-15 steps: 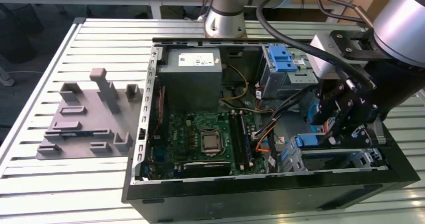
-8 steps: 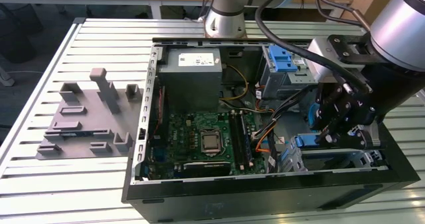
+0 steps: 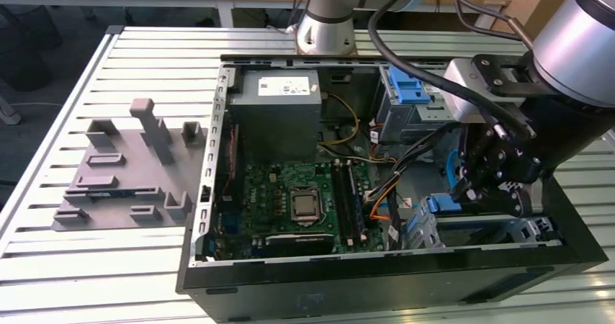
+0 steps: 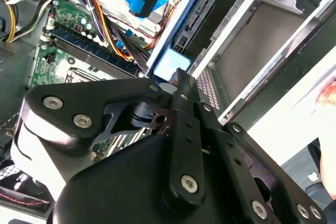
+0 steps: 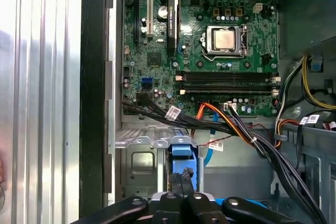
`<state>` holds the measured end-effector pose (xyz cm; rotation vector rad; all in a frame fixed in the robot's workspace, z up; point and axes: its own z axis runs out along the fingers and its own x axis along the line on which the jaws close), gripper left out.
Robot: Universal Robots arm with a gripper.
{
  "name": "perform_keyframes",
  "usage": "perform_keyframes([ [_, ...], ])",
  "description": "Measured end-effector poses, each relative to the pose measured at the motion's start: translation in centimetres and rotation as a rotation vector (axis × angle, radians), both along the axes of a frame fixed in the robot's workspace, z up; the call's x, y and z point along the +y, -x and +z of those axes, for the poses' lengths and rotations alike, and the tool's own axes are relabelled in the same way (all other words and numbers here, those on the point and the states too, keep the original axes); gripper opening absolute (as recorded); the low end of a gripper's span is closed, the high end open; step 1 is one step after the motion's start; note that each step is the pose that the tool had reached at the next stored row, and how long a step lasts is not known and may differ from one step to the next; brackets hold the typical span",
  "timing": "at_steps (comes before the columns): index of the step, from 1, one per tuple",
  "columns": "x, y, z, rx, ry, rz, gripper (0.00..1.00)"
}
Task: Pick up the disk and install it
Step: 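Insert the disk into the insertion slot, then insert the first disk wire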
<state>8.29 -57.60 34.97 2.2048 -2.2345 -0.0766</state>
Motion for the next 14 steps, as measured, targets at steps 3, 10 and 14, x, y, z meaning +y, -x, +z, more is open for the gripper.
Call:
perform_keyframes([
  [3, 0.0, -0.01, -0.12, 0.0, 0.0022, 0.0, 0.11],
  [10, 0.0, -0.09, -0.57, 0.0, 0.0024, 0.0, 0.11],
  [14, 0.0, -0.29, -0.69, 0.0, 0.0025, 0.0, 0.11],
])
